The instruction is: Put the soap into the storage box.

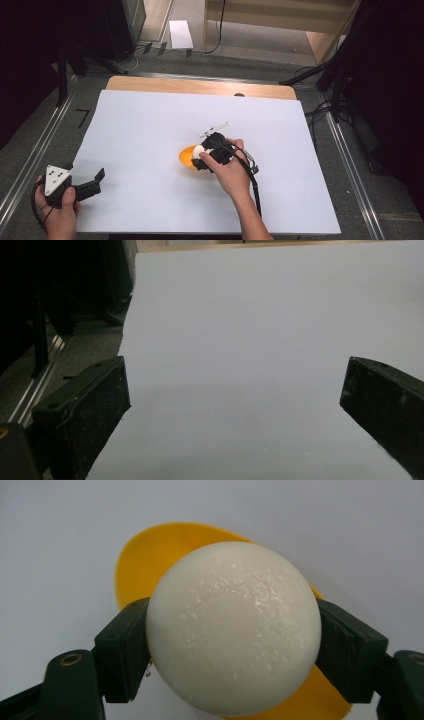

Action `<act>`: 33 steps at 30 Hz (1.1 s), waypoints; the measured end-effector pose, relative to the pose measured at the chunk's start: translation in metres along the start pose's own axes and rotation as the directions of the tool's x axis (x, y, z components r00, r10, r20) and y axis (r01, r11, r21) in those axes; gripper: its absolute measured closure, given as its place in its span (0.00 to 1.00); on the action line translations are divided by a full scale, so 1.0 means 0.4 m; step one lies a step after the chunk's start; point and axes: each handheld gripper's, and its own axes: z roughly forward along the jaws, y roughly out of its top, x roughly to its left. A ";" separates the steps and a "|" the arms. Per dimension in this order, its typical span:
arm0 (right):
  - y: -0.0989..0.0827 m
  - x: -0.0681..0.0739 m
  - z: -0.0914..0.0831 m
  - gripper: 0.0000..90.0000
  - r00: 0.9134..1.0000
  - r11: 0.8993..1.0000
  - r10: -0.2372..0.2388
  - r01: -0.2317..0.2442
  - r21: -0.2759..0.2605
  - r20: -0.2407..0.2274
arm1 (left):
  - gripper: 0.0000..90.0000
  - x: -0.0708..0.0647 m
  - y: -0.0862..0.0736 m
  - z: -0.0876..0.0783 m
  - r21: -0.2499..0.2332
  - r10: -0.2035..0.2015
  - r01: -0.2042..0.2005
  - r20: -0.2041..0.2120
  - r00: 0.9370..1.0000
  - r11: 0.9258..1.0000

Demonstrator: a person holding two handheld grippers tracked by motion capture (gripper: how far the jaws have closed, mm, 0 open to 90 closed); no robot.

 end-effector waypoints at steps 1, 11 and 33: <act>-0.001 0.000 0.002 0.27 1.000 1.000 0.002 -0.002 0.004 -0.002 | 0.00 0.000 0.000 0.000 0.000 0.000 0.000 0.000 1.000 1.000; -0.005 -0.006 0.007 0.26 0.999 0.999 0.035 -0.035 -0.007 -0.006 | 0.00 0.000 0.000 0.000 0.000 0.000 0.000 0.000 1.000 1.000; -0.052 -0.051 -0.075 0.09 0.999 0.993 0.050 -0.050 -0.111 -0.003 | 0.00 -0.001 0.000 0.000 0.000 0.004 -0.004 -0.002 1.000 1.000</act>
